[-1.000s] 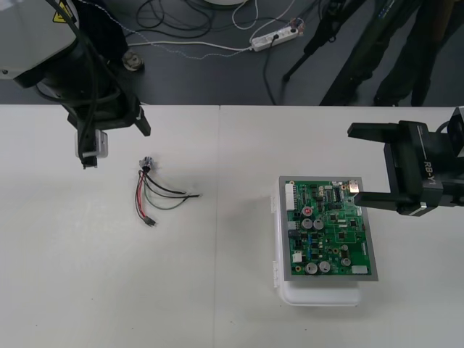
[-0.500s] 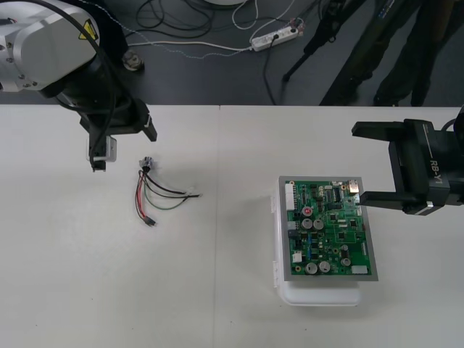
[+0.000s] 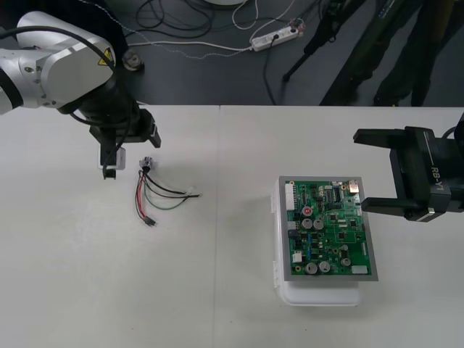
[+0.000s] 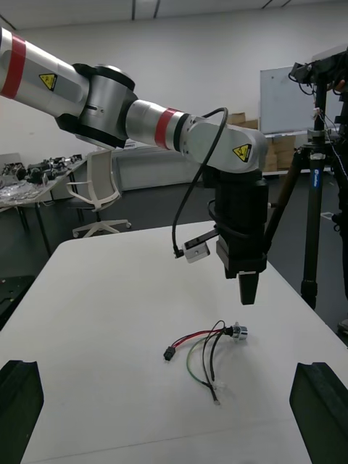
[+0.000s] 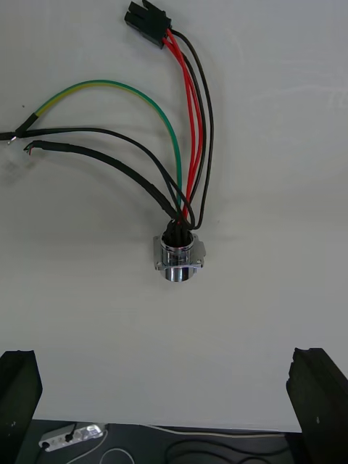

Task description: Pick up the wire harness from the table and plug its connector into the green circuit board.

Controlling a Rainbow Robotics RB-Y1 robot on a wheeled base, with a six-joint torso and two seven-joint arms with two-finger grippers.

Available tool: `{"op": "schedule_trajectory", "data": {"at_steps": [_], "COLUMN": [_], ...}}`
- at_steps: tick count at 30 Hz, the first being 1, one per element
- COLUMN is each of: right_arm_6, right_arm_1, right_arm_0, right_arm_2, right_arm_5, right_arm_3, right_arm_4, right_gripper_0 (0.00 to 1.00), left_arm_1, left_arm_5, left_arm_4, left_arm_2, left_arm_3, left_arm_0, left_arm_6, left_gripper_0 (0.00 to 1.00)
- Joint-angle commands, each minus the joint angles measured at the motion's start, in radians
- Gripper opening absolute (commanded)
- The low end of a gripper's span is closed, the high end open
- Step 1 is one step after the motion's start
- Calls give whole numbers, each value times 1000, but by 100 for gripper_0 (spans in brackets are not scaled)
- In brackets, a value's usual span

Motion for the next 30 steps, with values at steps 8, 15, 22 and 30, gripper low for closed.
{"op": "schedule_trajectory", "data": {"at_steps": [8,15,22,30], "right_arm_6": [59,78,107,142], "right_arm_1": [-36,-36,-36,-34], "right_arm_0": [47,52,52,52], "right_arm_2": [16,14,14,14], "right_arm_5": [1,1,1,1], "right_arm_3": [-38,-68,-68,-65], "right_arm_4": [-28,-40,-43,-48], "right_gripper_0": [100,100,100,100], "left_arm_1": [-126,-170,-189,-218], "left_arm_5": [77,110,163,217], "left_arm_4": [-44,-55,-61,-79], "left_arm_2": [-10,-10,-9,-10], "left_arm_3": [157,228,268,331], "left_arm_0": [-55,-41,-12,9], "left_arm_6": [-81,-82,-78,-84], "left_gripper_0": [100,100,100,100]}}
